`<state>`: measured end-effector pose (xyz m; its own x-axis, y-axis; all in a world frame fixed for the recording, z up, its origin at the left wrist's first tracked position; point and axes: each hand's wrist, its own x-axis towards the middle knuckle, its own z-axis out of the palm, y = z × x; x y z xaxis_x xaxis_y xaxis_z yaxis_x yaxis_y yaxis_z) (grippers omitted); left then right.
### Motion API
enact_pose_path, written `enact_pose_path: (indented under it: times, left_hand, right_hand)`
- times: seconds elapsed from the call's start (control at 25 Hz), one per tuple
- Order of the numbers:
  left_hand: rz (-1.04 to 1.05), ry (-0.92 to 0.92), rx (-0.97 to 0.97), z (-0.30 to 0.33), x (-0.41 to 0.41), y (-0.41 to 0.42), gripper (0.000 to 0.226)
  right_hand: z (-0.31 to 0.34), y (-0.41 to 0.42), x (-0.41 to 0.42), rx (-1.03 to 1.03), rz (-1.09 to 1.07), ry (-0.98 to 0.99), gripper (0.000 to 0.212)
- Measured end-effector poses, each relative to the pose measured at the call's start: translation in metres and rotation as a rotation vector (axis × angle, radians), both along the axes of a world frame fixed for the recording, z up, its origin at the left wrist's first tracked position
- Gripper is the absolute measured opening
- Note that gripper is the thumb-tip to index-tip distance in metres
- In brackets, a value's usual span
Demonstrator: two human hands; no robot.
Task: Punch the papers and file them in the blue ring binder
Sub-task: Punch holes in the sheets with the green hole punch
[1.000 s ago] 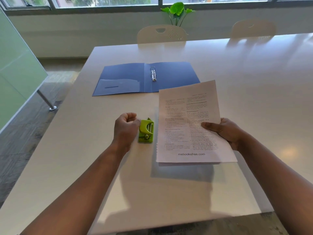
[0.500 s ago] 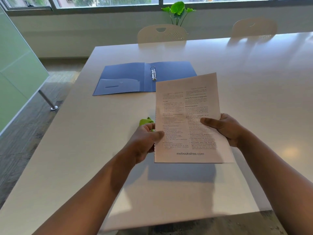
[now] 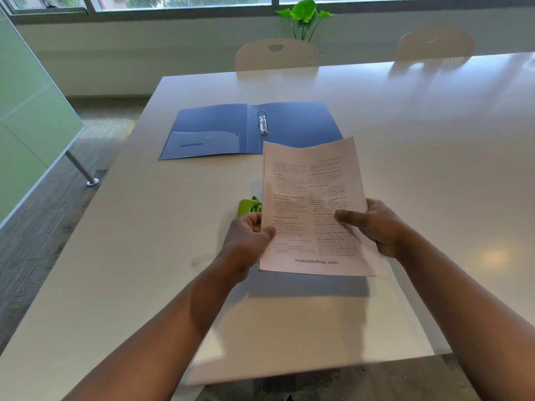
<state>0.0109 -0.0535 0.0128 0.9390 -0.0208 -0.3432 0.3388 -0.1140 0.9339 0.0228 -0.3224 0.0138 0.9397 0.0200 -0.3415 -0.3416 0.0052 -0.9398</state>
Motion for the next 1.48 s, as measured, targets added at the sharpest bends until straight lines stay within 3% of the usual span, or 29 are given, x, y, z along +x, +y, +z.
enact_pose_path:
  times: [0.44, 0.56, 0.68, 0.76, 1.0, 1.2, 1.48]
  left_hand:
    - [-0.01, 0.046, 0.029, 0.003, 0.001, 0.003, 0.019]
    - [0.008, -0.158, 0.228, 0.011, -0.001, 0.011, 0.003]
    - [0.171, -0.479, 0.457, 0.009, 0.011, 0.034, 0.008]
    - [0.183, -0.525, 0.525, 0.008, 0.022, 0.047, 0.01]
    - [0.157, -0.145, 0.273, -0.001, 0.053, 0.052, 0.031]
    - [0.137, -0.06, 0.25, 0.003, 0.058, 0.051, 0.017]
    - [0.134, 0.014, 0.228, 0.003, 0.062, 0.052, 0.017]
  right_hand:
    - [0.003, 0.008, -0.006, -0.018, -0.065, -0.026, 0.023]
    - [0.007, 0.002, -0.007, -0.06, -0.057, -0.046, 0.021]
    - [0.01, -0.005, -0.006, -0.124, -0.063, -0.046, 0.022]
    - [0.011, -0.007, -0.006, -0.16, -0.063, -0.039, 0.021]
    - [0.011, 0.006, -0.003, -0.212, -0.05, 0.001, 0.019]
    - [0.012, 0.015, 0.001, -0.238, -0.04, 0.026, 0.018]
    - [0.02, 0.019, 0.009, -0.322, 0.004, 0.053, 0.032]
